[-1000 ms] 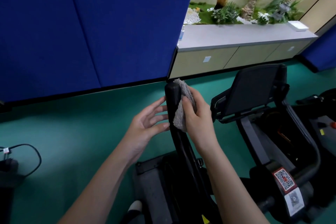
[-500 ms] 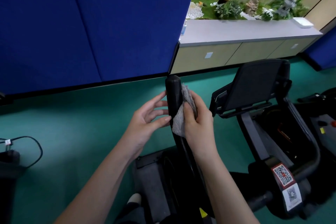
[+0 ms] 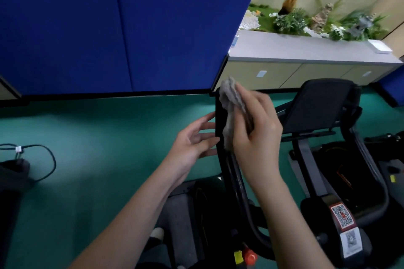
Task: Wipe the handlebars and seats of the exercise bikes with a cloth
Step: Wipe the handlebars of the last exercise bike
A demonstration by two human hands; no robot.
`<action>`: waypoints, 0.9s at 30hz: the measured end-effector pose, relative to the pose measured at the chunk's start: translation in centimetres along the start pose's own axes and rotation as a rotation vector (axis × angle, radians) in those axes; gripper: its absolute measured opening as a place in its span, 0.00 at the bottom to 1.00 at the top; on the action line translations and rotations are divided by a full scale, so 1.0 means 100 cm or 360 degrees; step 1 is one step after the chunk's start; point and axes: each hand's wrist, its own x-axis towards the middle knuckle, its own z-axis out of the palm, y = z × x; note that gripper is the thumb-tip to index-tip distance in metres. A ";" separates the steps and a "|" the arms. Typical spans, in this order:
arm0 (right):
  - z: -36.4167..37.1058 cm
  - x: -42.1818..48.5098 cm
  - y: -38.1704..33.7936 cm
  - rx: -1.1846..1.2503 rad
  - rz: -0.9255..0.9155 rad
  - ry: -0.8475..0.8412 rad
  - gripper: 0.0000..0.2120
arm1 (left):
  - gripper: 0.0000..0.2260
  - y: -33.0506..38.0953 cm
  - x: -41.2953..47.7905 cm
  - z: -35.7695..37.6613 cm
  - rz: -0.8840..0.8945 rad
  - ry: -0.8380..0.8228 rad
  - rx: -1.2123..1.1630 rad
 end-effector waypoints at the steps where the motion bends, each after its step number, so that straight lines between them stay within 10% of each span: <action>1: 0.003 0.009 0.000 -0.0085 -0.0110 -0.0065 0.18 | 0.22 0.000 -0.001 0.000 -0.0006 0.0003 -0.0005; 19: -0.001 0.068 -0.009 -0.0478 -0.0802 -0.1311 0.15 | 0.15 -0.024 -0.017 0.008 -0.0168 0.0134 -0.0425; 27: 0.020 0.080 -0.020 -0.1224 -0.1025 -0.1853 0.07 | 0.17 -0.026 -0.024 0.006 -0.0273 0.0082 -0.0494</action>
